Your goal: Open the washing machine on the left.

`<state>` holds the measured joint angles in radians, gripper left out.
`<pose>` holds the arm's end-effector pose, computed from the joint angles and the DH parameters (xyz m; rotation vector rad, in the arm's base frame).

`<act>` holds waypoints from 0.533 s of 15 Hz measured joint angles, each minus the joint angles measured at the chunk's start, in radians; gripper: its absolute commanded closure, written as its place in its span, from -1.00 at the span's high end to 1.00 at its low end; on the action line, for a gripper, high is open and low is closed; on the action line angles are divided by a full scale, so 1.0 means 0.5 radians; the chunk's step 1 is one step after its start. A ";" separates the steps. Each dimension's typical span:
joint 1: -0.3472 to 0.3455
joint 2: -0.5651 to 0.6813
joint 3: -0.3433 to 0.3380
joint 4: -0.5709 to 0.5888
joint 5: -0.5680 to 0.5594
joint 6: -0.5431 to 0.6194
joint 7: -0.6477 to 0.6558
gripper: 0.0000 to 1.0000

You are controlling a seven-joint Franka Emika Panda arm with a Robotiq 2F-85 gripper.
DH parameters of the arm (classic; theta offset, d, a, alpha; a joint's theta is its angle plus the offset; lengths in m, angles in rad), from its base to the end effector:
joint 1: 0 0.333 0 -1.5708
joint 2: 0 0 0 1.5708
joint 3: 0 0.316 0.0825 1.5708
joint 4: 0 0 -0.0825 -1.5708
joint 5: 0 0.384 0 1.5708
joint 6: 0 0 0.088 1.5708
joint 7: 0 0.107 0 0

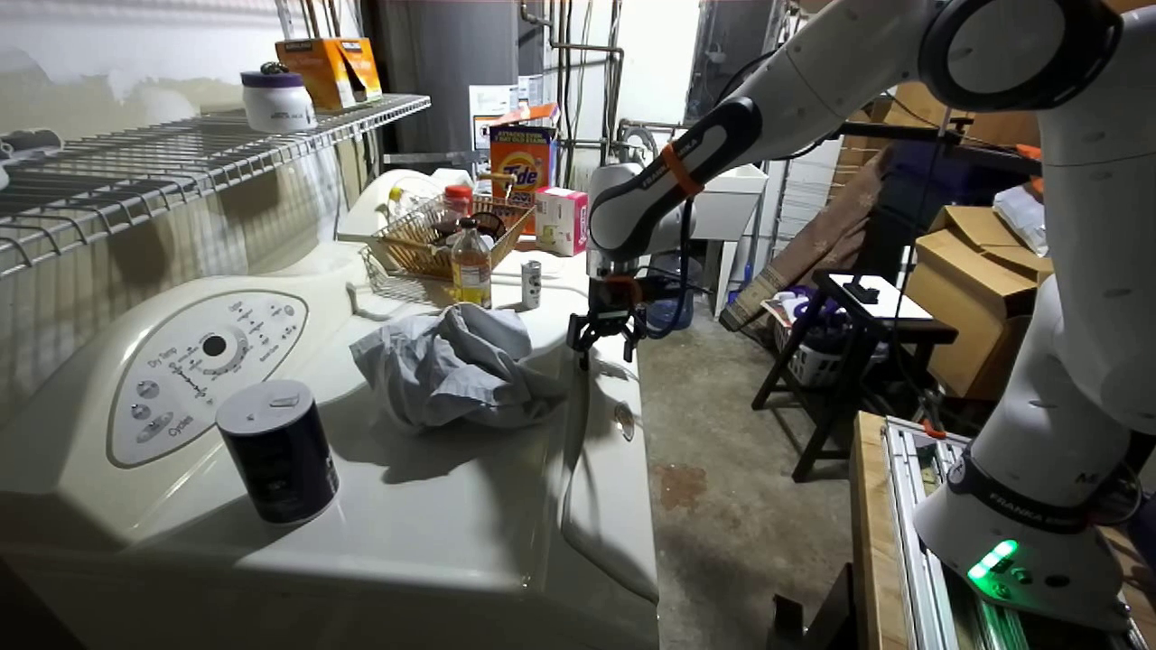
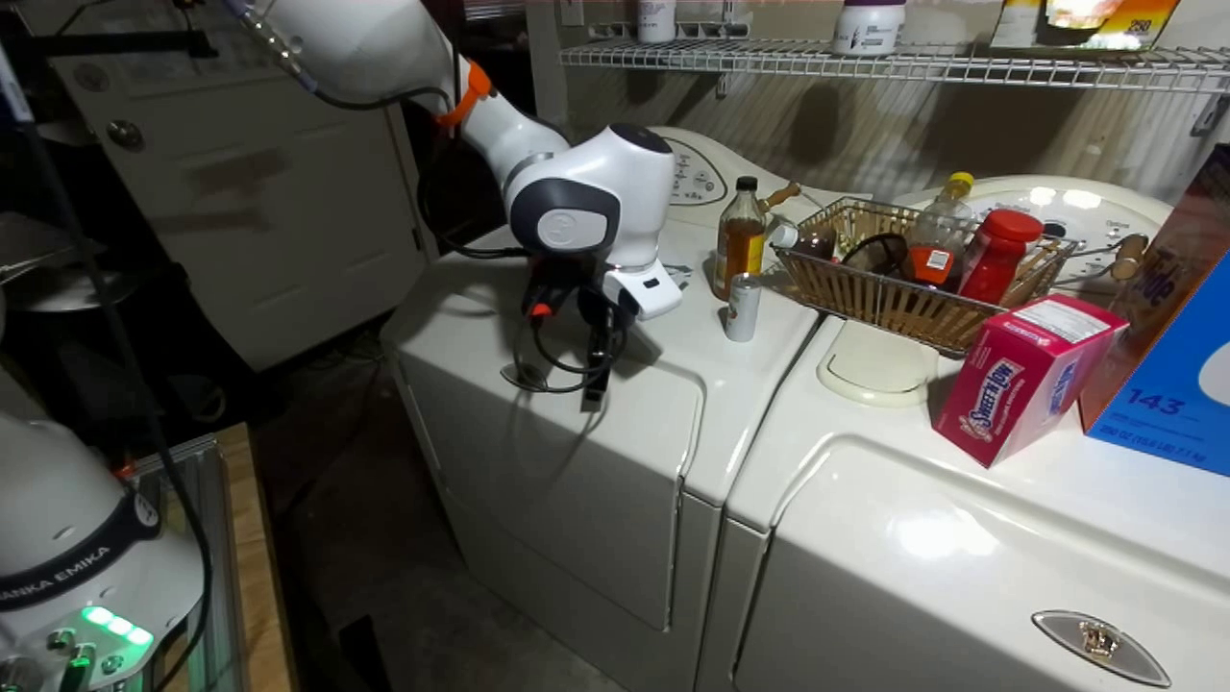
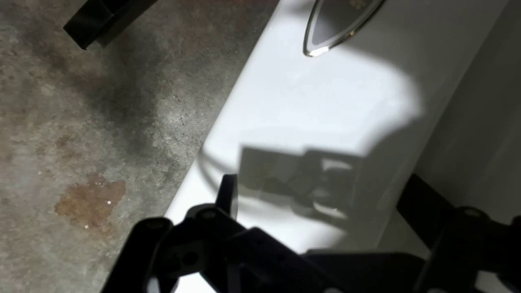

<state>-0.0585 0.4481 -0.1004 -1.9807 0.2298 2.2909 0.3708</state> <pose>0.5914 -0.0882 0.2289 -2.8537 1.0194 0.2186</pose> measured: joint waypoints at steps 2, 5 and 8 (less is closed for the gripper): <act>0.026 0.012 -0.022 0.012 -0.052 0.008 0.090 1.00; 0.079 0.023 -0.067 0.031 -0.160 0.025 0.251 1.00; 0.153 0.029 -0.141 0.055 -0.318 0.055 0.445 1.00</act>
<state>0.0179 0.4628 -0.1709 -1.9532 0.0710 2.3184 0.5934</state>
